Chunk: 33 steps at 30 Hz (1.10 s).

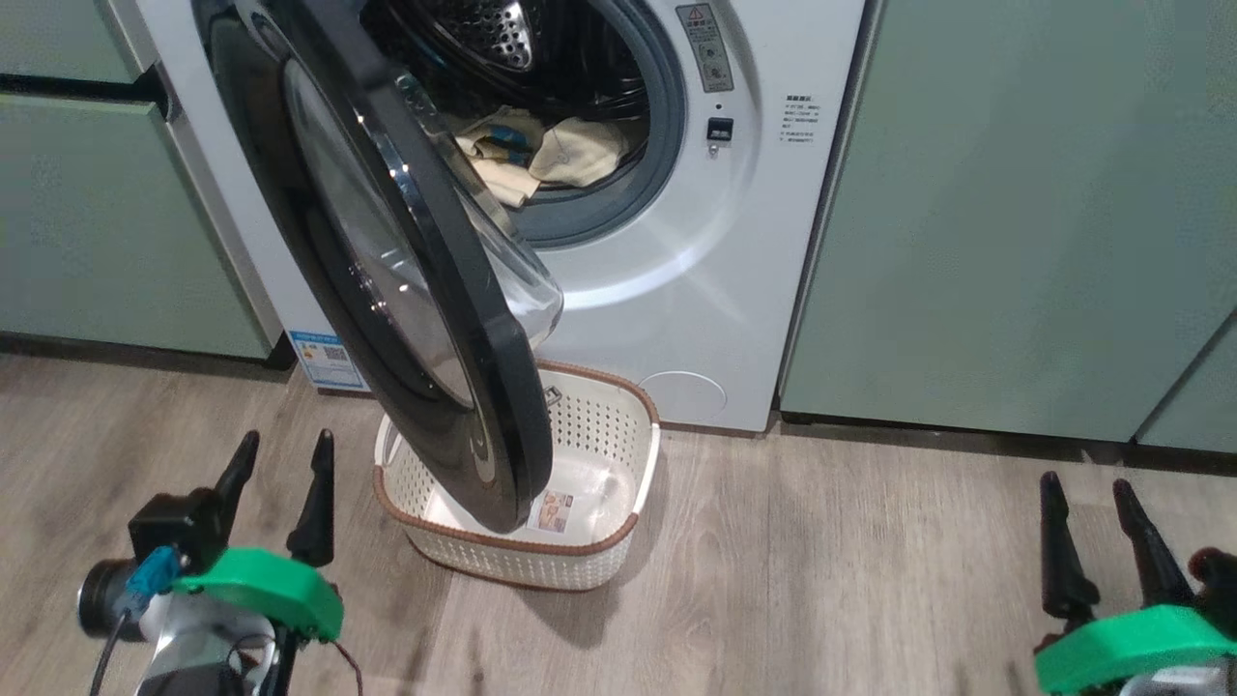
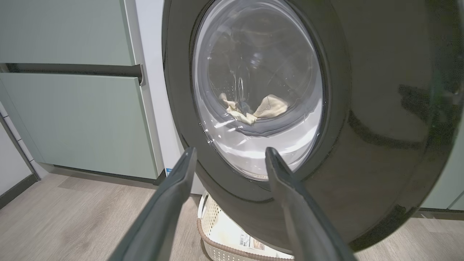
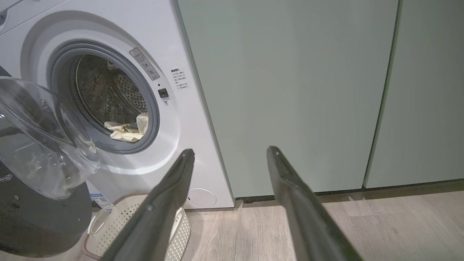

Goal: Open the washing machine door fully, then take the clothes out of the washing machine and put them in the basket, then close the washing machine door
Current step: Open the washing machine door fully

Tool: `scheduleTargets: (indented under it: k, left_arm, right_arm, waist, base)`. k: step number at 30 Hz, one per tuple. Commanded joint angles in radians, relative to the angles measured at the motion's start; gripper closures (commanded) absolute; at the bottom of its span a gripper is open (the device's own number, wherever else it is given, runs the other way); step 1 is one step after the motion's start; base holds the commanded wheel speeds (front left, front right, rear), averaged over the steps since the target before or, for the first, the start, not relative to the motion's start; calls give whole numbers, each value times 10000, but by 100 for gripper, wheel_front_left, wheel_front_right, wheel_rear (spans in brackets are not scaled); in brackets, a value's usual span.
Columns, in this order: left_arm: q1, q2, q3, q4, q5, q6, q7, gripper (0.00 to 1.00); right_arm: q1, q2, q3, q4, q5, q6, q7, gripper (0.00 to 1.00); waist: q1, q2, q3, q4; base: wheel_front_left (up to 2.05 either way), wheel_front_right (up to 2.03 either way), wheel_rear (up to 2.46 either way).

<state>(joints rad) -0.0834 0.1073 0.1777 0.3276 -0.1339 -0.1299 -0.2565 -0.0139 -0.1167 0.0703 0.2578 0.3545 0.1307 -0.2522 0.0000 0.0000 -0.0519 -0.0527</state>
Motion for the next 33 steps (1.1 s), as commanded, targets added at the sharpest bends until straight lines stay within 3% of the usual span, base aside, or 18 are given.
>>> scheduleTargets:
  k: [1, 33]
  left_arm:
    - [-347, 253, 366, -296, -101, -7, -53, 0]
    - [-380, 226, 301, 33, -294, -8, -53, 0]
  right_arm:
    - [-242, -26, 160, -338, -99, 0, -95, 0]
    - [-182, -22, 256, -233, -620, 0, -95, 0]
  waist:
    - [0, 0, -7, -1]
    - [0, 0, -6, 68]
  base:
    - [0, 0, 0]
    - [0, 0, 0]
